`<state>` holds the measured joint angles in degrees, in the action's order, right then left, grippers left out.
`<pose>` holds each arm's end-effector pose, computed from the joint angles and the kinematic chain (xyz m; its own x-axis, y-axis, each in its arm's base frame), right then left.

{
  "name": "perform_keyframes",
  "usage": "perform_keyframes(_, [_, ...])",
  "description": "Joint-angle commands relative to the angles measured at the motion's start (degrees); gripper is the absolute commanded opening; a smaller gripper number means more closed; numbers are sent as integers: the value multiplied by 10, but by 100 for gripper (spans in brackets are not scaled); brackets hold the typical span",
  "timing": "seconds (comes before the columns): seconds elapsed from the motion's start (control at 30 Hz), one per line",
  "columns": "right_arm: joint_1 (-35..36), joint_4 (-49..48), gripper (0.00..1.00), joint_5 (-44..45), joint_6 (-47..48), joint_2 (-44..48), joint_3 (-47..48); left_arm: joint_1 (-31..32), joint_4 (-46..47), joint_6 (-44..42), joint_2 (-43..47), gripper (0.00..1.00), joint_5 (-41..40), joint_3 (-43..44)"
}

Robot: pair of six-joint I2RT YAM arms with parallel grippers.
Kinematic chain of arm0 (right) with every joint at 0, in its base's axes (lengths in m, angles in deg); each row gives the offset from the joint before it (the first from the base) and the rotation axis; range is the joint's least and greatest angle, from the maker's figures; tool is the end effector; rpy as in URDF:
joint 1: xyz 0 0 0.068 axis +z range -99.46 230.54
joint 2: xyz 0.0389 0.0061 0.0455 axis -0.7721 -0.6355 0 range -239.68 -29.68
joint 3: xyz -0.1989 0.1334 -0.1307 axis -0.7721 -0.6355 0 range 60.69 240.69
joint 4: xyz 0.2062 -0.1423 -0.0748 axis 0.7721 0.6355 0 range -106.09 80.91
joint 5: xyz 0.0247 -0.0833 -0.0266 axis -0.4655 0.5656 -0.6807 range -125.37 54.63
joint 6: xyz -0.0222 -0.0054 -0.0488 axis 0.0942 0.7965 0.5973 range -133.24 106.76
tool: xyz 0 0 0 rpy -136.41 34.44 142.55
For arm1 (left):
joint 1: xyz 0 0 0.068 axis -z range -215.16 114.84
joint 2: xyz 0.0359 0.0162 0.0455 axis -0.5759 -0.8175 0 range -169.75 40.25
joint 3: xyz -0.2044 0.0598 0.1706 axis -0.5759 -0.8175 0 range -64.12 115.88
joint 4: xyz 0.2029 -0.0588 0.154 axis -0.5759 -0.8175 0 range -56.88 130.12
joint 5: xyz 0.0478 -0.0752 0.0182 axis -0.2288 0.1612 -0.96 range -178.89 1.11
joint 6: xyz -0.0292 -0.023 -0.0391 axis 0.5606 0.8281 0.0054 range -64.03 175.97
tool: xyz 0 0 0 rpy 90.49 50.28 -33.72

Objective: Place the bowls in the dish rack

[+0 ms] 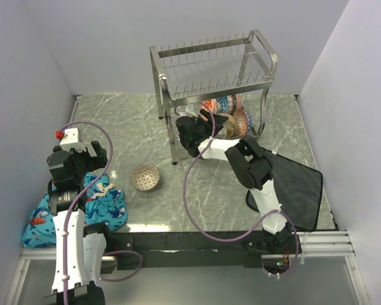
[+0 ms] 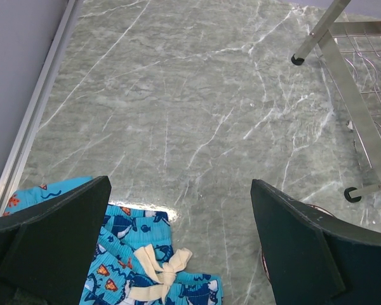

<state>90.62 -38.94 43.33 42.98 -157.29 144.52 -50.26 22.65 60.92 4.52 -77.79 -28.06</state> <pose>0.3860 0.2793 0.1675 -0.6296 -0.7427 -0.2281 0.0922 0.2201 -0.9711 0.1509 0.0336 0.2970 -0.2768 -0.1624 -0.9471 -0.1022 0.9850 -0.1390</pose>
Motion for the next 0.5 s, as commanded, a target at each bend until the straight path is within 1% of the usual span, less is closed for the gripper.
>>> perform_keyframes(0.0, [8,-32,72,-2,4,3,7,3,9,-3,4,99,-2,16])
perform_keyframes(0.13, [15,-44,74,-6,19,21,-7,3,14,1,1,100,3,18])
perform_keyframes(0.27, [33,-61,75,-13,31,62,-34,6,13,1,-1,99,2,25])
perform_keyframes(0.37, [41,-41,76,-15,21,99,-56,8,12,0,-4,100,0,35])
perform_keyframes(0.47, [43,-11,77,-15,-3,141,-98,11,10,-6,-6,100,-6,50])
